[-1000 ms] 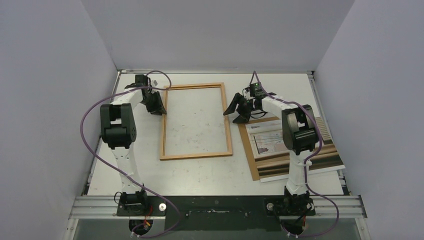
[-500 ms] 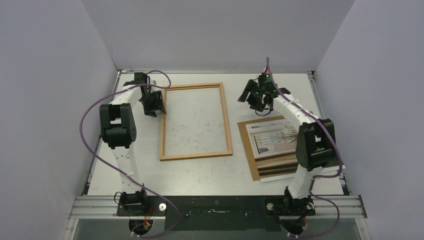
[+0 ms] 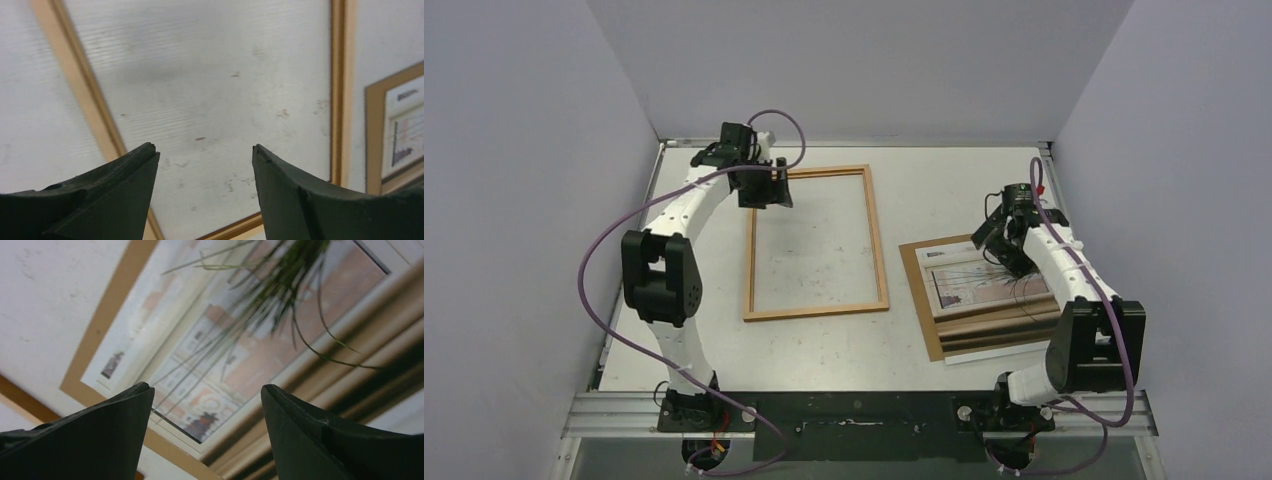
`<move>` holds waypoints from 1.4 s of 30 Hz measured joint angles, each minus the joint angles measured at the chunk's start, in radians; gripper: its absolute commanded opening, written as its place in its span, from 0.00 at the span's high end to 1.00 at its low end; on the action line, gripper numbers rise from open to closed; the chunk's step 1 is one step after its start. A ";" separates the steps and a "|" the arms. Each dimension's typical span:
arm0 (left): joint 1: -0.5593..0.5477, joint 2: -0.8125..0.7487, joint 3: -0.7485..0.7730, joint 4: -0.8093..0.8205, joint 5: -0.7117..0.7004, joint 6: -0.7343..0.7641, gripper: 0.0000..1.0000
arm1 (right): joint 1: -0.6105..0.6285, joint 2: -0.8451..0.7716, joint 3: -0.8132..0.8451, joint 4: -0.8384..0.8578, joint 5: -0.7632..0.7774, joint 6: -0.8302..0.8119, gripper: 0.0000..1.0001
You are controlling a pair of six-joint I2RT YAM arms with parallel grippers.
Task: Put the photo into the frame
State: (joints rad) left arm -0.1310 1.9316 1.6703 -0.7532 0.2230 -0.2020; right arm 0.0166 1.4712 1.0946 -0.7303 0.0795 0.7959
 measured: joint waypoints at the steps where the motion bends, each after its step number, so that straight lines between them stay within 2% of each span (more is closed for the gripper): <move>1: -0.035 -0.013 -0.005 0.009 0.014 -0.003 0.33 | -0.003 -0.018 -0.014 -0.032 0.018 0.001 0.10; 3: -0.096 -0.040 -0.027 0.042 0.048 -0.026 0.32 | -0.011 -0.063 -0.044 -0.077 0.049 0.000 0.03; 5: -0.157 -0.055 -0.063 0.085 0.092 -0.061 0.32 | -0.024 -0.112 -0.083 -0.111 0.066 -0.004 0.00; 11: -0.315 -0.053 -0.179 0.212 0.208 -0.204 0.32 | -0.082 -0.140 -0.212 -0.152 0.059 -0.026 0.00; 18: -0.431 -0.031 -0.224 0.365 0.324 -0.329 0.32 | -0.088 -0.126 -0.311 -0.158 -0.011 -0.021 0.00; 21: -0.454 -0.007 -0.224 0.435 0.373 -0.365 0.32 | -0.088 -0.116 -0.338 -0.134 -0.056 -0.014 0.08; 24: -0.467 0.023 -0.223 0.481 0.408 -0.383 0.32 | -0.088 -0.064 -0.362 -0.092 -0.128 -0.002 0.10; 32: -0.468 0.113 -0.131 0.432 0.419 -0.354 0.32 | -0.021 -0.010 -0.327 -0.090 -0.175 0.025 0.16; 42: -0.468 0.128 -0.087 0.429 0.434 -0.340 0.32 | 0.103 0.078 -0.243 -0.036 -0.304 0.090 0.16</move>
State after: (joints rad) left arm -0.5995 2.0594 1.5829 -0.3244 0.6567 -0.5423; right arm 0.1196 1.5490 0.8513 -0.7662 -0.2245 0.8864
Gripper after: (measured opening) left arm 0.680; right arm 0.843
